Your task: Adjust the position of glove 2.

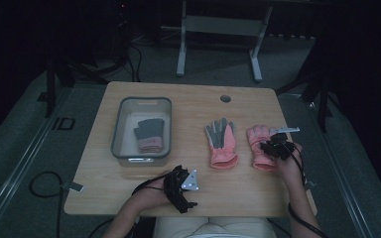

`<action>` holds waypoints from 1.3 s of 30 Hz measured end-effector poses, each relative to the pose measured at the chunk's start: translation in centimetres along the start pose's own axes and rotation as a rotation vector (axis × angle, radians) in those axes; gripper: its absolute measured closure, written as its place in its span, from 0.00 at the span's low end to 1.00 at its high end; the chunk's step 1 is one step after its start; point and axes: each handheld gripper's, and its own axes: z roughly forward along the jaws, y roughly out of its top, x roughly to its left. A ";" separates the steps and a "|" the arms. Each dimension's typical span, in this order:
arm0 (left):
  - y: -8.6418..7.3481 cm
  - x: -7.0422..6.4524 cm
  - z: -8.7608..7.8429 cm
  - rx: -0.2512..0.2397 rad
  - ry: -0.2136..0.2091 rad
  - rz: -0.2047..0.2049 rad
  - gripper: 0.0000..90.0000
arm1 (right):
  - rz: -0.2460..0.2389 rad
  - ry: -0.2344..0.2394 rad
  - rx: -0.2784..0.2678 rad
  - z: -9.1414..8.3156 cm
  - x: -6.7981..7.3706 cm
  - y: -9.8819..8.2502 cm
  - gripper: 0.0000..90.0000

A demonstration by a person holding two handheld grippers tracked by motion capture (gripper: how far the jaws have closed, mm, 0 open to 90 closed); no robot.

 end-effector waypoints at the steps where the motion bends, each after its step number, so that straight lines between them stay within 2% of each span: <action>1: 0.0 0.0 0.0 0.002 0.000 0.000 0.08 | -0.007 -0.004 0.001 0.2 0.1 -0.1 0.72; 3: 0.0 -0.1 0.0 0.002 0.002 0.002 0.08 | -0.009 -0.003 -0.002 0.4 0.1 -0.1 0.76; 8: 0.2 -0.1 -0.2 -0.010 0.004 0.004 0.08 | 0.029 0.003 -0.009 0.6 0.0 -0.3 0.91; 15: -0.1 0.4 -0.4 -0.029 -0.002 0.007 0.08 | 0.072 0.003 -0.017 0.0 -0.1 0.0 0.96; 19: -0.1 0.3 -0.3 -0.023 -0.002 0.004 0.08 | 0.082 -0.014 -0.041 -1.5 0.1 0.9 0.96; 24: -0.2 0.2 -0.3 -0.005 -0.004 -0.004 0.08 | 0.106 -0.042 -0.097 -4.0 0.5 2.7 0.96; 30: -0.1 0.1 -0.2 -0.001 -0.003 0.001 0.08 | 0.107 -0.067 -0.146 -6.4 2.4 5.2 0.96; 32: -0.2 0.1 -0.2 -0.009 0.013 0.000 0.08 | 0.118 -0.061 -0.169 -7.0 3.0 5.9 0.96; 34: -0.2 0.2 -0.4 -0.027 0.024 0.001 0.09 | 0.107 -0.060 -0.181 -7.4 4.0 6.6 0.96; 39: -0.2 0.2 -0.3 -0.008 0.024 0.005 0.09 | 0.088 -0.032 -0.196 -8.0 6.8 8.1 0.96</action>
